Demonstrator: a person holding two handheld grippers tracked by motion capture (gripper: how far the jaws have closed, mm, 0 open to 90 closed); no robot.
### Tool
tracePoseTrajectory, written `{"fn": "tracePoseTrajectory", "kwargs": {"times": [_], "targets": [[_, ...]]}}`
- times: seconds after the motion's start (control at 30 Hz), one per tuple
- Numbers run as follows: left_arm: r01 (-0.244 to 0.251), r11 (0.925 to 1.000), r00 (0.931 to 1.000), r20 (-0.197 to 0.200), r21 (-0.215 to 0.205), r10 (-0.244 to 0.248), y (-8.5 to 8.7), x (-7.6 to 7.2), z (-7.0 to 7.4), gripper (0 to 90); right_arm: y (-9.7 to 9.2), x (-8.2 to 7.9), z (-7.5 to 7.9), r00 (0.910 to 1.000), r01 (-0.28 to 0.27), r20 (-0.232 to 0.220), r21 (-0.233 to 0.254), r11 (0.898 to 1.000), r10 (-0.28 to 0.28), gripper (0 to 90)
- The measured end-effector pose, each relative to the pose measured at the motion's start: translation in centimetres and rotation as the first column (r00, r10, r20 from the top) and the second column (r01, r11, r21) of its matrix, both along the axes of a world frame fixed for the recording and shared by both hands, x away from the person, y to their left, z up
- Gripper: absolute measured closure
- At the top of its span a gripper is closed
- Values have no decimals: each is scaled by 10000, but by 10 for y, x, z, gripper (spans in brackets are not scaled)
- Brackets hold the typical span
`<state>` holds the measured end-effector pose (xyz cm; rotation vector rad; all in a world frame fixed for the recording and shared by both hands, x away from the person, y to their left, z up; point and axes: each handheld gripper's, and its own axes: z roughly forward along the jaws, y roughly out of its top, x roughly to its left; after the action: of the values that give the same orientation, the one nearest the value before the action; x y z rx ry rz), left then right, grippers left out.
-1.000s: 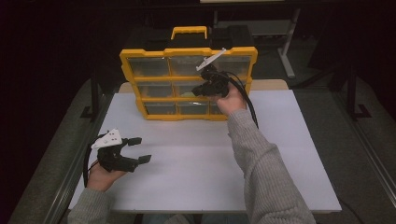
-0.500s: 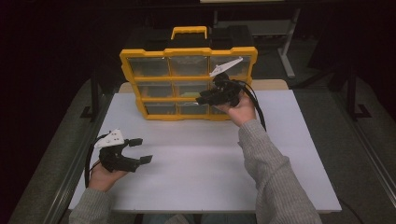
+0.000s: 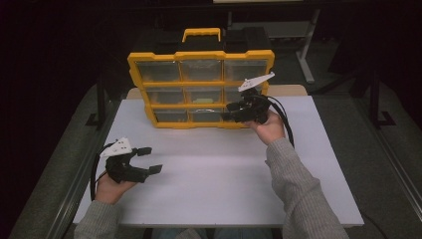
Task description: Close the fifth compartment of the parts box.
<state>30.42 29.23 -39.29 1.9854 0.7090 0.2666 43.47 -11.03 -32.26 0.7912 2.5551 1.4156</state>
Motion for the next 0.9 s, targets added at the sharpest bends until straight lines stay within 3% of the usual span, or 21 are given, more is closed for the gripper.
{"fn": "tracePoseTrajectory", "kwargs": {"times": [0.4, 0.6, 0.9], "targets": [[-7, 10000, 9999, -126, -5, 7, 0, 2, -3, 193, -16, -14, -10, 9993, 371, 88, -228, 9990, -370, 337], [-20, 10000, 10000, -94, 20, 21, 0, 1, -2, 191, -26, -17, -16, 9976, 646, -256, -5, 9979, -646, 285], [-75, 9999, 9999, -67, 76, 76, -1, 1, -2, 179, -37, -24, -21, 9960, 893, -26, -3, 9960, -893, 237]]}}
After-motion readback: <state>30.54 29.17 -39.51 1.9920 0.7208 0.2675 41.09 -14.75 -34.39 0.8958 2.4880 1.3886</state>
